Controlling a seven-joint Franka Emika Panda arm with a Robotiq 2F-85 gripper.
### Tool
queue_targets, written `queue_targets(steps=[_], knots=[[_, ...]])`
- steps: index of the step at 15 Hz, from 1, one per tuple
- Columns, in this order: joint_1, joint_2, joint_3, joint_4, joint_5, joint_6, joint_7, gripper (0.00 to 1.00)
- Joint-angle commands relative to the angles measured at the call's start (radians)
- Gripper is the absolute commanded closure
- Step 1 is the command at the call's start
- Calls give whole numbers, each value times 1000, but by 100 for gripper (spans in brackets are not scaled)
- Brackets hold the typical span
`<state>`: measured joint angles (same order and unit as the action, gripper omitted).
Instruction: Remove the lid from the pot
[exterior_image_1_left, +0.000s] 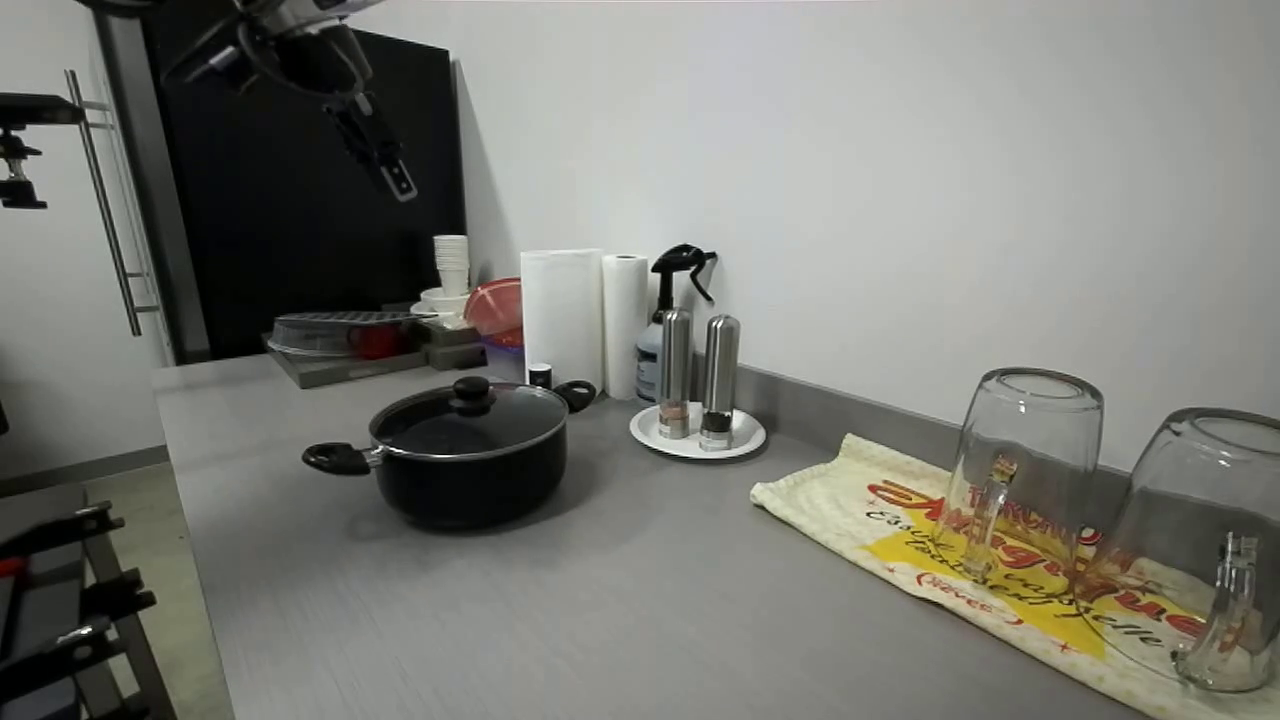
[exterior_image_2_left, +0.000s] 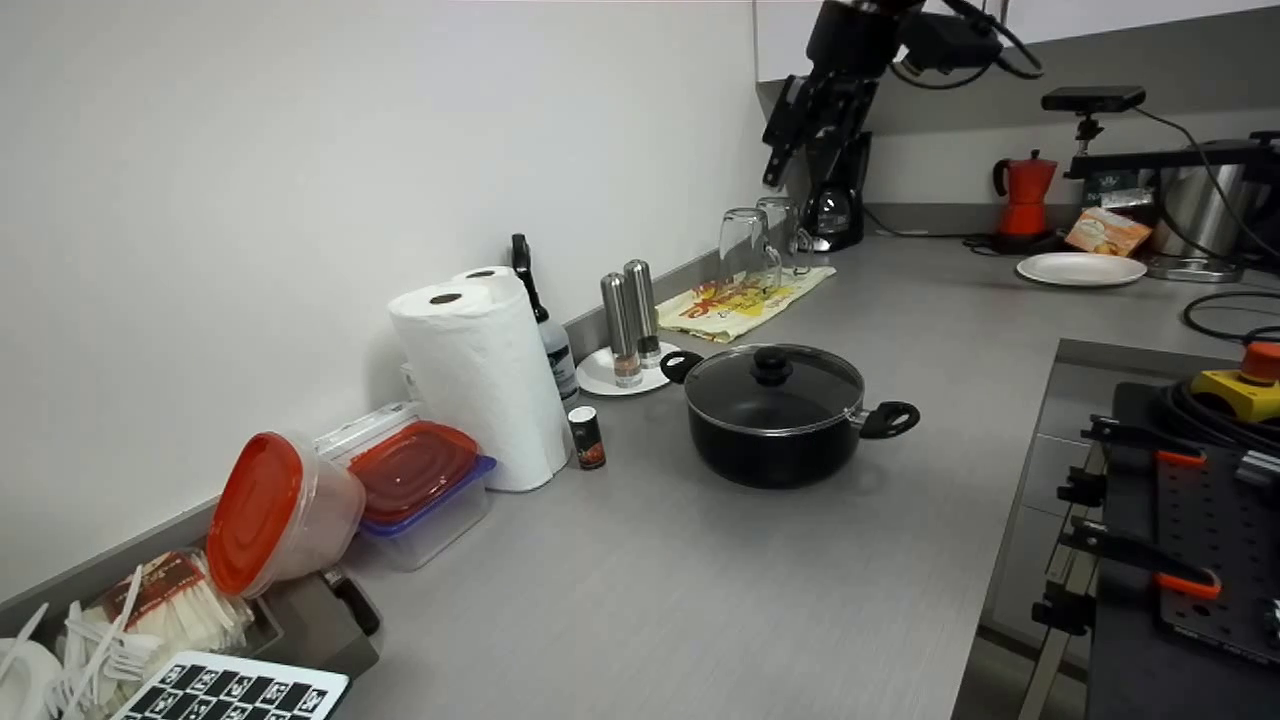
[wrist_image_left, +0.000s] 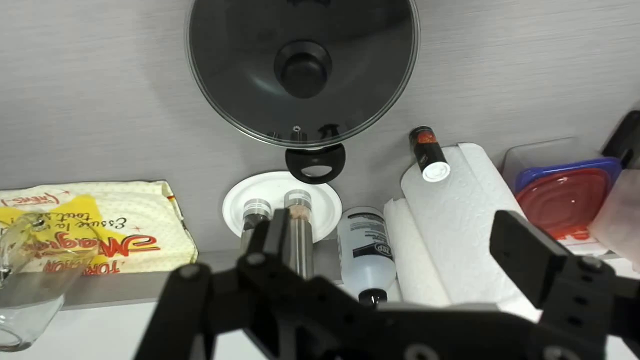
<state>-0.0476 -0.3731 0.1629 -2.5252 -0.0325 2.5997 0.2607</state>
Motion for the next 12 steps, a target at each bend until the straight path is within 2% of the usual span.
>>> queue_targets(steps=[1,3,6,8,12], knots=[[-60,193,54,130,-151,12,125,0],[-74,286,52,204,-251,-43,214,0],[-43,393,2,292,-335,-113,299,0],[-11,443,-35,334,-334,-162,311,0],[37,496,-83,363,-253,-247,265,0]])
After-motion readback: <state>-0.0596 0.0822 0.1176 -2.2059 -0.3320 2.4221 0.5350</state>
